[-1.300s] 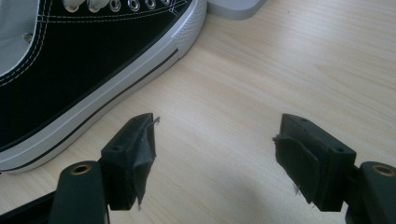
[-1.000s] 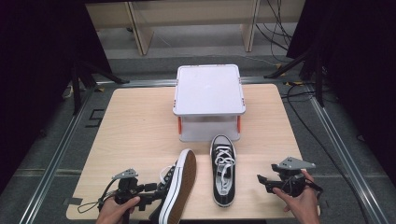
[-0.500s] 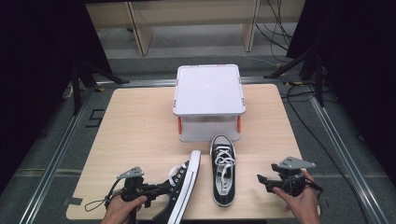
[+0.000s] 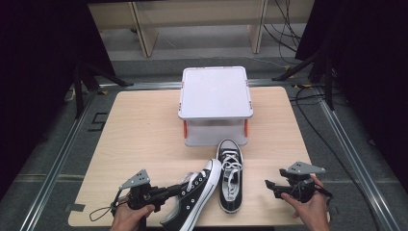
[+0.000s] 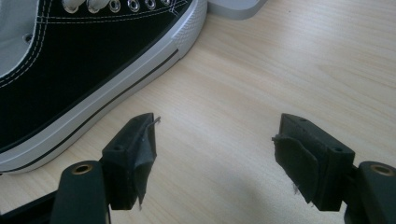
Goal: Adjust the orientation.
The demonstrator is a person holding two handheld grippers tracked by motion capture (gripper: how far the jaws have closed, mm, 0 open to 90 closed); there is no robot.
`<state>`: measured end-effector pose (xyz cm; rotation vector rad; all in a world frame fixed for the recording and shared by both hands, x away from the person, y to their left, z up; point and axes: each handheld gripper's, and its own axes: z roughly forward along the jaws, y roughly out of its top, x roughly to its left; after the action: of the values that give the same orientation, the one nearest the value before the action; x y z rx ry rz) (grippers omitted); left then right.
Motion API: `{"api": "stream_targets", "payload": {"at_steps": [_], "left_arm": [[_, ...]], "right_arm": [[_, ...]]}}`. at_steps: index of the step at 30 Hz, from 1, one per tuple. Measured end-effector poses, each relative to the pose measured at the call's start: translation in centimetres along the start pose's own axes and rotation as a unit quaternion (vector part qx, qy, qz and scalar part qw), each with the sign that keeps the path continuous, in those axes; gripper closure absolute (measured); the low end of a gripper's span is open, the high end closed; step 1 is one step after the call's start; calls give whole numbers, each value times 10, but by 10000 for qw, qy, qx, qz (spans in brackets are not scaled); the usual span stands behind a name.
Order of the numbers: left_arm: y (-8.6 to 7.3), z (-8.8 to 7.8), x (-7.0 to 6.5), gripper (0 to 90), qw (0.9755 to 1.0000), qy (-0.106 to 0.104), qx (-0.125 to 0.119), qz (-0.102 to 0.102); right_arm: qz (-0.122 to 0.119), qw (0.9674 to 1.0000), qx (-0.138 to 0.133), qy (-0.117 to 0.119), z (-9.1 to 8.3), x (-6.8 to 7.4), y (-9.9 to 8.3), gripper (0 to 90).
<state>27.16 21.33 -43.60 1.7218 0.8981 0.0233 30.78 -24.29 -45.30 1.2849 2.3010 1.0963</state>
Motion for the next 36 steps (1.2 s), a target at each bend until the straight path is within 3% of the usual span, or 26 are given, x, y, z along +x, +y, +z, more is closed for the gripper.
{"api": "stream_targets", "payload": {"at_steps": [5,6,7,9,12,13,14,16,17,18,19,23,24,26,28,30,32,33,35,36], "left_arm": [[0,4,-2,891,9999,-45,97,17],[0,11,-8,891,9995,-161,221,146],[0,11,-8,891,9995,-161,221,146],[2,17,-13,891,9989,-121,305,331],[2,15,-10,888,9988,-157,335,329],[3,13,-10,881,9986,-83,403,331],[3,14,-9,865,9992,-193,284,211],[3,12,-5,846,9991,-240,281,209],[3,12,-6,779,9994,-248,206,133],[3,10,-5,779,9994,-273,178,99],[4,9,-4,699,9994,-295,158,66],[4,4,-3,661,9995,-245,197,75],[4,5,-3,628,9992,-331,186,119],[5,5,-6,557,9992,-303,237,73],[6,5,-4,530,9990,-384,202,146],[9,1,-3,503,9991,-402,88,61],[12,-4,1,460,9996,-219,88,145],[12,-6,5,441,9992,191,191,310],[10,-6,8,429,9987,276,256,333],[8,-5,10,402,9986,277,355,261]], "right_arm": [[8,10000,-4,8,0,0,0,296],[-144,9999,-32,14,1,-2,0,296],[-131,9998,-67,101,2,-3,0,297],[-173,9997,-16,152,1,-4,1,297],[-160,9998,-10,144,1,-4,0,297],[-150,9998,-56,115,1,-3,0,297],[-116,9999,-46,40,1,-2,0,297],[-118,9999,-37,40,1,-2,0,297],[-117,9999,-54,54,0,-2,0,297],[-117,9999,-54,54,0,-2,0,297],[-118,9999,-78,43,0,-3,0,297],[-103,9999,-69,34,0,-2,0,296],[-114,9999,-68,54,0,-2,0,297],[-137,9999,-51,84,1,-2,0,297],[-125,9999,-60,75,0,-3,0,296],[-126,9999,-58,80,1,-3,0,296],[-201,9998,-47,27,2,-3,0,296],[-194,9998,-53,25,2,-3,0,296],[-146,9996,-159,163,3,-4,0,296],[-83,9999,-31,59,-1,-4,1,296]]}}
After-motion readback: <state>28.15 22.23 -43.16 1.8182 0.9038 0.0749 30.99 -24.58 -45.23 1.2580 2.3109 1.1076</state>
